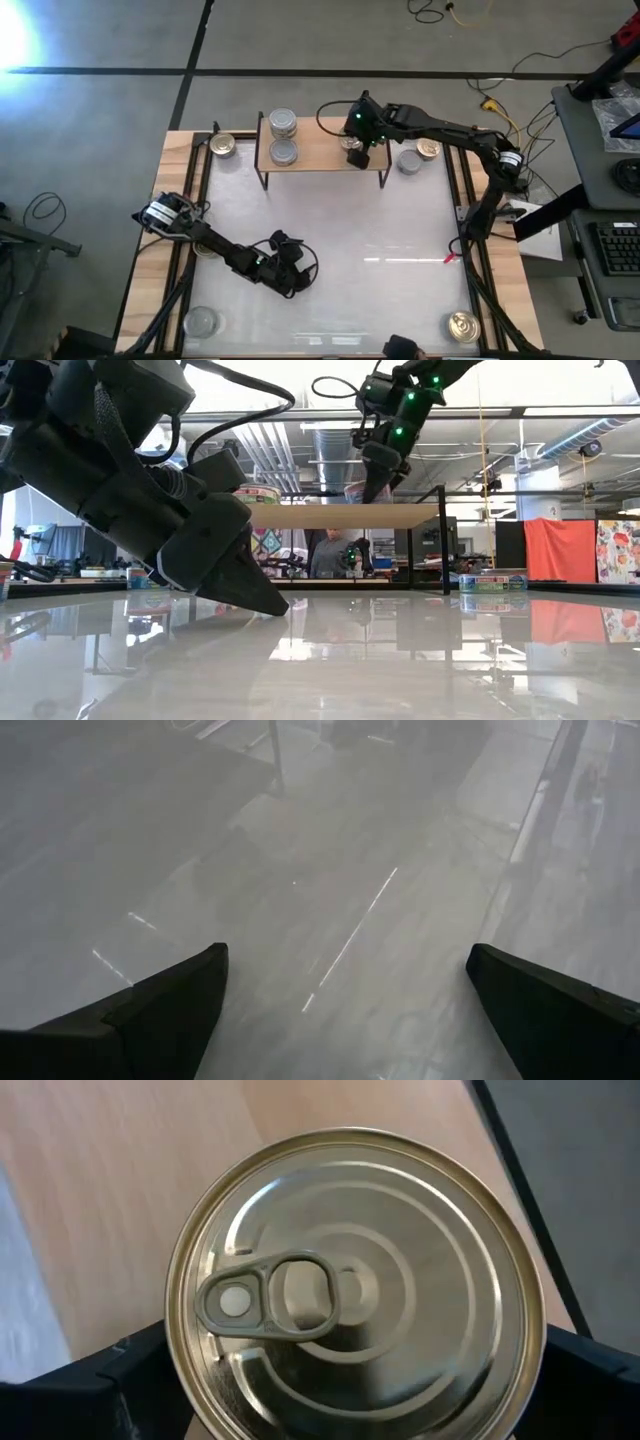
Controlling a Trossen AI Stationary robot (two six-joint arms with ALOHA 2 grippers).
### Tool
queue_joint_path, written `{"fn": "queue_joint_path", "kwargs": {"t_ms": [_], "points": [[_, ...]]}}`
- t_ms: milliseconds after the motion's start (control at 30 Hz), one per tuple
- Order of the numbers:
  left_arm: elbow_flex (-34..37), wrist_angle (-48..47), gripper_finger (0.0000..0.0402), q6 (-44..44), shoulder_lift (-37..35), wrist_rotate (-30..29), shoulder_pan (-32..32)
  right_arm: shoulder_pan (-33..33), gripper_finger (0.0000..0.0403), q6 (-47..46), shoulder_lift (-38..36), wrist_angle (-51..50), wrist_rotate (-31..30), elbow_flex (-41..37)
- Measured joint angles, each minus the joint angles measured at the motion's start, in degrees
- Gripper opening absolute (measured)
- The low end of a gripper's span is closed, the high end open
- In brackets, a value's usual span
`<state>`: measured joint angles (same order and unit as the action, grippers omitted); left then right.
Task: Stack canned seafood by type on shelf
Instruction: Put the blue tuna can on the shelf
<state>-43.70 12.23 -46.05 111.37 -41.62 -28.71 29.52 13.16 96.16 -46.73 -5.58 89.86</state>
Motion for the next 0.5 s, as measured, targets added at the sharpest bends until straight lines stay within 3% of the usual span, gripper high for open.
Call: {"fn": "queue_joint_path", "kwargs": {"t_ms": [133,300,500], "points": [[0.0,0.2,0.0398,-0.03,0.02,-0.38,0.13,0.51,0.0399,1.06,-0.13,-4.87,0.27,0.95],[0.03,0.4,0.0398,0.35,-0.02,-0.47,0.31,2.16,0.04,1.71,0.38,-5.35,6.63,0.29],[1.19,0.32,0.0398,2.39,-2.6,0.51,0.37,1.86,0.04,4.96,0.61,-5.43,9.74,0.23]]}}
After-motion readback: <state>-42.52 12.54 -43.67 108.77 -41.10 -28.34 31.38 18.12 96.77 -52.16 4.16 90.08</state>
